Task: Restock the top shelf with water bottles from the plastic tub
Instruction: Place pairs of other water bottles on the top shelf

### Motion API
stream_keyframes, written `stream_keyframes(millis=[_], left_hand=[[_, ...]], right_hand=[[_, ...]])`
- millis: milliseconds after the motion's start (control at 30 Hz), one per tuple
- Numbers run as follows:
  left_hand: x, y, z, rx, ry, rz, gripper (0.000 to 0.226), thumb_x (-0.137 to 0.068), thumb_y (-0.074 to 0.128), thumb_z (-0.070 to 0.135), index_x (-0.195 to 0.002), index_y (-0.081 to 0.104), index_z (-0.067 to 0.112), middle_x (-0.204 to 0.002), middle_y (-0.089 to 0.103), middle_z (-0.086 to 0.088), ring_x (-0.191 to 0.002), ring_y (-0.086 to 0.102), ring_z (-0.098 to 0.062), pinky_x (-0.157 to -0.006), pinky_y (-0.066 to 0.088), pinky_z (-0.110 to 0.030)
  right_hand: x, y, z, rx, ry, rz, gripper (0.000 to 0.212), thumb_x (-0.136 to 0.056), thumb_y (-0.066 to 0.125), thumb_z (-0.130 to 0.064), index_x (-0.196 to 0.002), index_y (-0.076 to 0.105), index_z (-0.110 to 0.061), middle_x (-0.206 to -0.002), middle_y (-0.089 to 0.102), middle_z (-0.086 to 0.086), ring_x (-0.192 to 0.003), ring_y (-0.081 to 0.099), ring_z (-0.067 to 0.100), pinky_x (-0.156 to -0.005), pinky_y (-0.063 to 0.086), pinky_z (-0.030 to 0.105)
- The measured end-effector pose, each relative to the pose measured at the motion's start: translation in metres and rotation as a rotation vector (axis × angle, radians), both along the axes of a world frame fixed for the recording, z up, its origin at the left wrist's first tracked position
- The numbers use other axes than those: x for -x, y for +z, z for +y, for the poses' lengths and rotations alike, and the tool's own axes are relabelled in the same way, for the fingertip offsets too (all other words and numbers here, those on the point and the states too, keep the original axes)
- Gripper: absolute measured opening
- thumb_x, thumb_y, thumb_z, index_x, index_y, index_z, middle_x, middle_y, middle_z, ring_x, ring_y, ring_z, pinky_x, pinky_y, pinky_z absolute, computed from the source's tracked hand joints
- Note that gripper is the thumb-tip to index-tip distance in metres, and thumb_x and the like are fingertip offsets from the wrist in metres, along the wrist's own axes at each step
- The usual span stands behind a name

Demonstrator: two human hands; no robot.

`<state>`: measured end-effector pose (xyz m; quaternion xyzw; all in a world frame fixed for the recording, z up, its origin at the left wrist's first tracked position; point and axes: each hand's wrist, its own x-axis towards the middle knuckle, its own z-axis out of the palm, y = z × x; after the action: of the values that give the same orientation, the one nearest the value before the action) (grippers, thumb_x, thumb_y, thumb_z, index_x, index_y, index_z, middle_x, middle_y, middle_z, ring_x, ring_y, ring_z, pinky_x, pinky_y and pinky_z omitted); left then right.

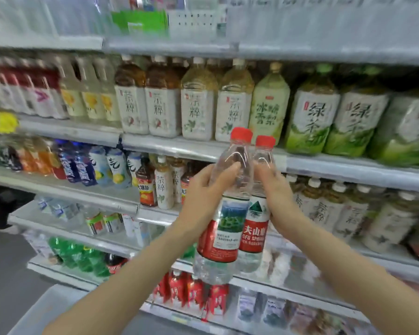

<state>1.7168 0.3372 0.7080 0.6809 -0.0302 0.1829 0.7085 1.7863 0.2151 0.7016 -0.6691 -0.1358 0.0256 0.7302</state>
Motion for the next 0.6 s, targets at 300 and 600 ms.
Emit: stream_keyframes(millis=[300, 600], left_hand=[[0.019, 0.122, -0.01, 0.097, 0.073, -0.101, 0.029, -0.084, 0.06, 0.041, -0.101, 0.069, 0.018, -0.089, 0.074, 0.0, -0.083, 0.071, -0.016, -0.072, 0.056, -0.031], [0.032, 0.176, 0.011, 0.558, -0.125, 0.037, 0.049, -0.083, 0.05, 0.057, -0.073, 0.058, 0.01, -0.059, 0.056, -0.008, -0.045, 0.056, -0.021, -0.049, 0.053, -0.029]], right_hand=[[0.018, 0.125, -0.023, -0.027, -0.003, -0.211, 0.062, -0.061, 0.067, -0.059, -0.106, 0.066, -0.016, -0.095, 0.073, 0.0, -0.088, 0.069, 0.016, -0.083, 0.05, 0.033], [0.02, 0.193, -0.047, -0.244, -0.008, -0.074, 0.028, -0.087, 0.057, -0.041, -0.102, 0.059, -0.017, -0.084, 0.066, 0.009, -0.065, 0.061, 0.02, -0.063, 0.048, 0.028]])
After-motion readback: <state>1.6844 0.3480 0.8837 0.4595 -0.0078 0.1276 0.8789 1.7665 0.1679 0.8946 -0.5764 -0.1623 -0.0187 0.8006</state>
